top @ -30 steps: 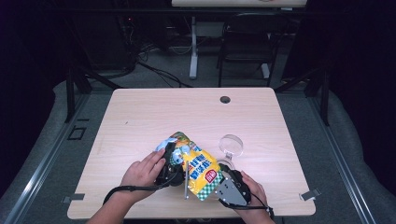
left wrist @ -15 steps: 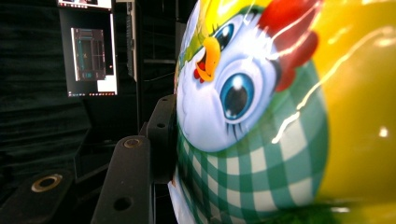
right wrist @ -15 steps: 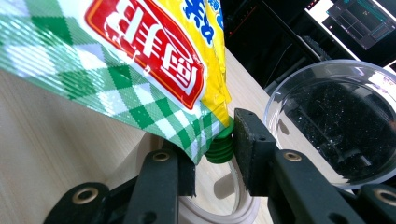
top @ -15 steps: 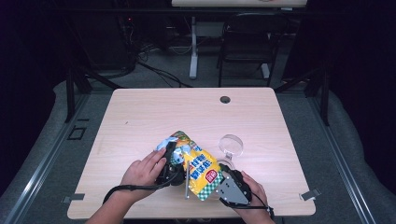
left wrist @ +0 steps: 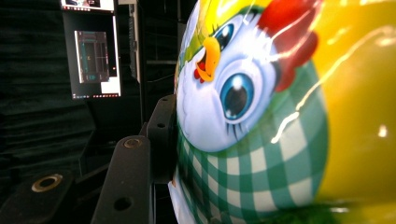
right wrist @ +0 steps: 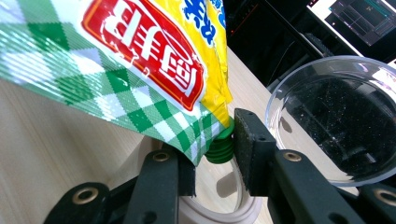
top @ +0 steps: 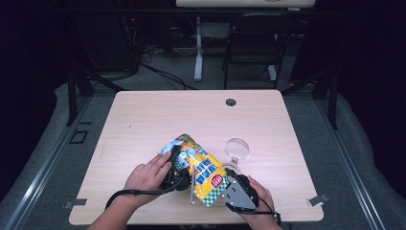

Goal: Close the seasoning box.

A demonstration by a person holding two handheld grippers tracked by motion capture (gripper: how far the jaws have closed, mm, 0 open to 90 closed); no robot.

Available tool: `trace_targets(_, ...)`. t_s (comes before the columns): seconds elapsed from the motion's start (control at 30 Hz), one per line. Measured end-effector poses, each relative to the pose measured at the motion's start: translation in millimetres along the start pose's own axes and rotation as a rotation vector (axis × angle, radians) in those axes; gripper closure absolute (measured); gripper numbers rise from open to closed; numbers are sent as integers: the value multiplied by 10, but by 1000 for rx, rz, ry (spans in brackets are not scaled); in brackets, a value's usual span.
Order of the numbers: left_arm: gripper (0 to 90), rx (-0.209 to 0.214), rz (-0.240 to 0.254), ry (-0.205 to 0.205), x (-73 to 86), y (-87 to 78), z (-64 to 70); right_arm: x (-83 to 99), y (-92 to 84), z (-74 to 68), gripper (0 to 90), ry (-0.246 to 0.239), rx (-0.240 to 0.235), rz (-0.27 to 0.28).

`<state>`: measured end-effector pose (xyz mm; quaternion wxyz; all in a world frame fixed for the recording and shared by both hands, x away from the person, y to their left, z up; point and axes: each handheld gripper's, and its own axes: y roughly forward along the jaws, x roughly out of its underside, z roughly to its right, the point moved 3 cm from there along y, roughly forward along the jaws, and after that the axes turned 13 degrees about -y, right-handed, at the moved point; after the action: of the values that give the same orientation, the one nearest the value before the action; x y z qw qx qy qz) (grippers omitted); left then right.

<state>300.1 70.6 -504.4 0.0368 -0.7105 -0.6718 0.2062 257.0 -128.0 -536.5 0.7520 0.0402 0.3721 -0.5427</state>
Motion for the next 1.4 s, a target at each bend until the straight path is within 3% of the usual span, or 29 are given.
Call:
trace_targets(0.97, 576, 11, -19, 53, -48, -15, -53, 10, 4, -5, 708, 27, -16, -1)
trace_targets(1.4, 576, 7, -19, 57, -68, -19, -63, 17, 9, 6, 708, 52, -24, 6)
